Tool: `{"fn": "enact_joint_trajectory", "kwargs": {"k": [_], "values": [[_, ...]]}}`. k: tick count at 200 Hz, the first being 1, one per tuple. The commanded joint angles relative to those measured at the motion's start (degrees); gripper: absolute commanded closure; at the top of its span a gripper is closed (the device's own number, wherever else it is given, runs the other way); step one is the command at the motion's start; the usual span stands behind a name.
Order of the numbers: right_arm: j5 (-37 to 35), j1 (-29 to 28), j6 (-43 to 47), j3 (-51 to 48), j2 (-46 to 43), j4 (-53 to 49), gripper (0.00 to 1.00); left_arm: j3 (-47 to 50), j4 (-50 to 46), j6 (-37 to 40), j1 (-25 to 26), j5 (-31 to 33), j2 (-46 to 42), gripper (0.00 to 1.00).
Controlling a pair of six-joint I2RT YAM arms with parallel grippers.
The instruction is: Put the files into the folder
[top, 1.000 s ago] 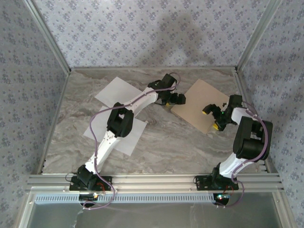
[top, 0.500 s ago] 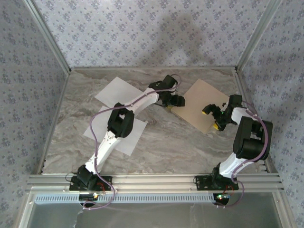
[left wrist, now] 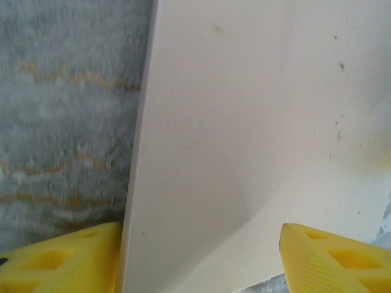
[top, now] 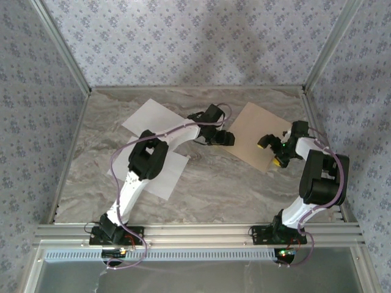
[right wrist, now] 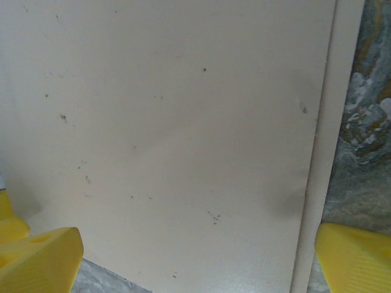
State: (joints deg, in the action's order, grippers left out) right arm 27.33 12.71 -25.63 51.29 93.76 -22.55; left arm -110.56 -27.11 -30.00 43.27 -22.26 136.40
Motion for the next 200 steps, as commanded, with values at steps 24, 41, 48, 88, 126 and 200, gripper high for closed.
{"fn": "enact_joint_trajectory", "kwargs": {"k": [24,41,48,88,126,200], "values": [[5.9,-4.7,2.3,-2.5,-1.9,-4.1,0.01,13.4,4.3,-3.7,0.8,-3.1,-9.1,0.33],[5.7,-6.8,3.0,-3.2,-3.0,-4.9,0.01,18.4,6.7,-5.1,0.8,-3.3,-12.2,0.33],[5.4,-7.6,3.1,-3.4,-3.4,-5.4,0.01,20.2,7.2,-5.4,0.8,-3.2,-13.4,0.33],[4.0,-8.2,3.8,-4.0,-5.4,-7.2,0.01,26.9,6.8,-6.1,0.7,0.2,-19.2,0.34],[1.9,-8.1,5.2,-1.8,-5.9,-10.5,0.01,29.5,5.9,-6.9,0.0,2.0,-20.8,0.33],[3.4,-7.9,5.1,-1.4,-3.8,-8.2,0.00,29.1,6.1,-5.8,-2.8,2.3,-20.7,0.23]]}}
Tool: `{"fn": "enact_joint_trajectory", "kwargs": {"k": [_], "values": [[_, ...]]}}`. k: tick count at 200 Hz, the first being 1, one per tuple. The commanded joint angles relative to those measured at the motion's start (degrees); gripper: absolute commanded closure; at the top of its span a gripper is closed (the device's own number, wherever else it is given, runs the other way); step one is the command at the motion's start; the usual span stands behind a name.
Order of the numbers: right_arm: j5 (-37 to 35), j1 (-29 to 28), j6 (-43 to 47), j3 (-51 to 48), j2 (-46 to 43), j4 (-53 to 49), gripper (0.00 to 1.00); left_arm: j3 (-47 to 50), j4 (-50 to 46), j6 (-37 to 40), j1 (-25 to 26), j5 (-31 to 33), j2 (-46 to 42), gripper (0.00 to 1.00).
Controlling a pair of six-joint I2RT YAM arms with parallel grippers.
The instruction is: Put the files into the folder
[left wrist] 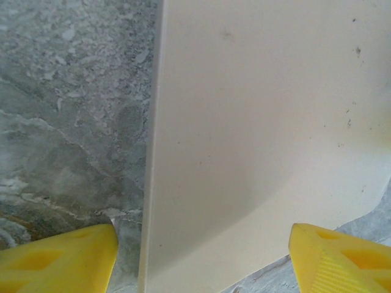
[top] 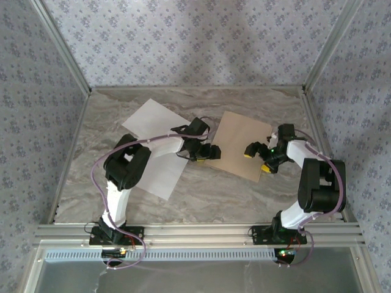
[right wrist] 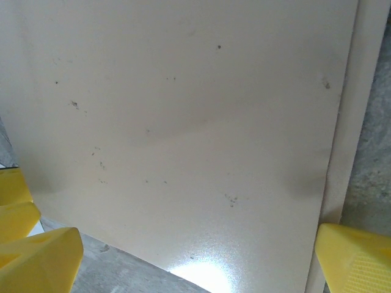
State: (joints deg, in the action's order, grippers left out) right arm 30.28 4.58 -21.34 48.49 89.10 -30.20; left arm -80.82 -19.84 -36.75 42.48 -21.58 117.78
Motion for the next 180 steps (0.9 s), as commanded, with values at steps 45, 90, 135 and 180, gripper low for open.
{"fn": "enact_joint_trajectory", "kwargs": {"k": [45,90,135,180], "values": [[0.5,0.3,0.9,1.5,2.9,0.7,0.00,-4.0,-2.2,3.5,-2.7,0.7,-0.5,0.20],[1.7,0.3,1.8,0.7,3.1,1.7,0.00,-7.1,-1.3,3.7,-2.7,-2.0,2.6,0.26],[5.2,0.3,1.6,0.3,2.9,4.0,0.00,-9.1,-2.1,3.9,-2.0,-3.1,4.8,0.29],[9.7,0.3,0.8,0.6,3.1,6.4,0.00,-8.4,-1.3,3.2,-1.5,-4.0,5.0,0.30]]}}
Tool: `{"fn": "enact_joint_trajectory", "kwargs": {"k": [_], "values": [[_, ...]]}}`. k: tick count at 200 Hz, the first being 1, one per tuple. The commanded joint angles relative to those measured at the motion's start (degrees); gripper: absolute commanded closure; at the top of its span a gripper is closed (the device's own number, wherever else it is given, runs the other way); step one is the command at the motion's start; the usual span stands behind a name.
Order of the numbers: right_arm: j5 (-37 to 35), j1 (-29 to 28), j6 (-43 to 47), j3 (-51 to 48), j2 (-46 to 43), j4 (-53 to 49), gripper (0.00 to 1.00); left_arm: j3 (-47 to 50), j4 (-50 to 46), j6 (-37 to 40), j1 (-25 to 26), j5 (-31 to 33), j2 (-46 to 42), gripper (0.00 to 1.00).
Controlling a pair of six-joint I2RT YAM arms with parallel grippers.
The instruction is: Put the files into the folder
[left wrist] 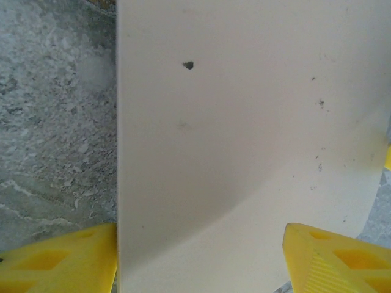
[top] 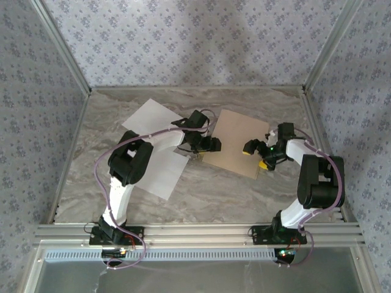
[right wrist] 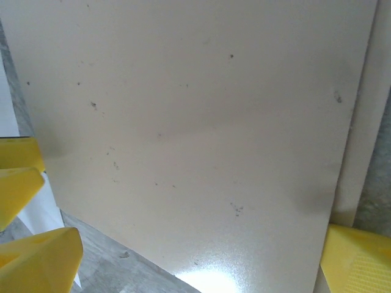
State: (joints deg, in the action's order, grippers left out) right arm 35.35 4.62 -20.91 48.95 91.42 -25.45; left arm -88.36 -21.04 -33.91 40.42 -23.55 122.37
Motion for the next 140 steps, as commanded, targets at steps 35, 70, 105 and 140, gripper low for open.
{"fn": "enact_joint_trajectory", "kwargs": {"k": [35,70,105,140], "values": [[8.7,0.3,-1.1,0.2,-1.5,3.3,0.00,-0.4,0.7,-0.8,0.4,-2.3,0.2,0.31],[11.1,0.3,-2.5,0.5,-6.8,3.8,0.00,0.6,2.5,-1.9,0.4,-4.0,-0.6,0.31],[14.1,-0.1,-4.9,0.0,-11.5,7.1,0.00,3.2,4.9,-2.3,0.8,-5.3,-3.5,0.27],[17.2,-1.5,-7.3,0.2,-14.0,11.7,0.00,5.4,4.1,-1.3,2.4,-4.0,-7.1,0.14]]}}
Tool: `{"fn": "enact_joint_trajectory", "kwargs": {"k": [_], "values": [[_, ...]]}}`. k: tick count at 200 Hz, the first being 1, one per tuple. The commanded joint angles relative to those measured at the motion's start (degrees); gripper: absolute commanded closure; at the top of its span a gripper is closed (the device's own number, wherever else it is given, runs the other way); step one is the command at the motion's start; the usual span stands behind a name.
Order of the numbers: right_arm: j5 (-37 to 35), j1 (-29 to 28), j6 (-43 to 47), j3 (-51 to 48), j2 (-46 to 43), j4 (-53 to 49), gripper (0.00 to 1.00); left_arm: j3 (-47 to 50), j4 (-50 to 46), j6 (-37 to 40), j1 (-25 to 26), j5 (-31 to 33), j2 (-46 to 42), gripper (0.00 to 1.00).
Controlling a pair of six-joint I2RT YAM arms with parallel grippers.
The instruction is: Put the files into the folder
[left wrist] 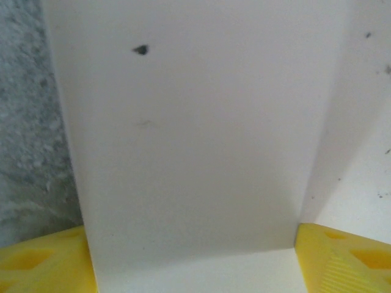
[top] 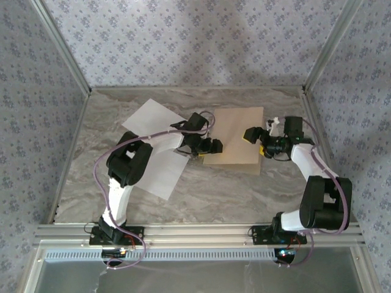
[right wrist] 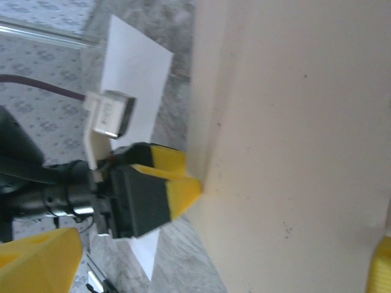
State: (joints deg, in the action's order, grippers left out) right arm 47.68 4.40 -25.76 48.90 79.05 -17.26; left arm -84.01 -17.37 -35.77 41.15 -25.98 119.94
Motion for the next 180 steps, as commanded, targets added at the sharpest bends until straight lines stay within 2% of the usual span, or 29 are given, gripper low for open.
{"fn": "enact_joint_trajectory", "kwargs": {"k": [1,13,34,71,104,140,180], "values": [[4.9,-1.3,-2.5,0.4,-1.7,3.6,0.00,1.1,0.3,0.6,1.7,-1.5,-4.7,0.14],[5.4,-2.2,-3.1,0.8,-2.1,4.4,0.00,2.3,-0.7,1.2,1.6,0.5,-6.3,0.12],[5.5,-3.8,-4.1,1.7,-2.6,5.7,0.00,6.9,-0.9,2.7,1.5,7.1,-12.5,0.01],[5.8,-7.6,-7.5,4.5,-1.6,9.8,0.00,12.3,-0.1,8.8,2.2,15.2,-22.5,0.00],[5.3,-11.6,-12.8,7.1,0.4,15.2,0.00,17.6,3.3,13.9,4.9,22.2,-29.9,0.00],[3.4,-16.8,-17.4,9.7,3.9,20.9,0.00,25.3,12.8,16.0,6.0,22.2,-38.3,0.02],[1.1,-21.6,-24.1,11.2,9.1,30.1,0.00,27.9,14.4,18.7,6.3,21.2,-42.9,0.08]]}}
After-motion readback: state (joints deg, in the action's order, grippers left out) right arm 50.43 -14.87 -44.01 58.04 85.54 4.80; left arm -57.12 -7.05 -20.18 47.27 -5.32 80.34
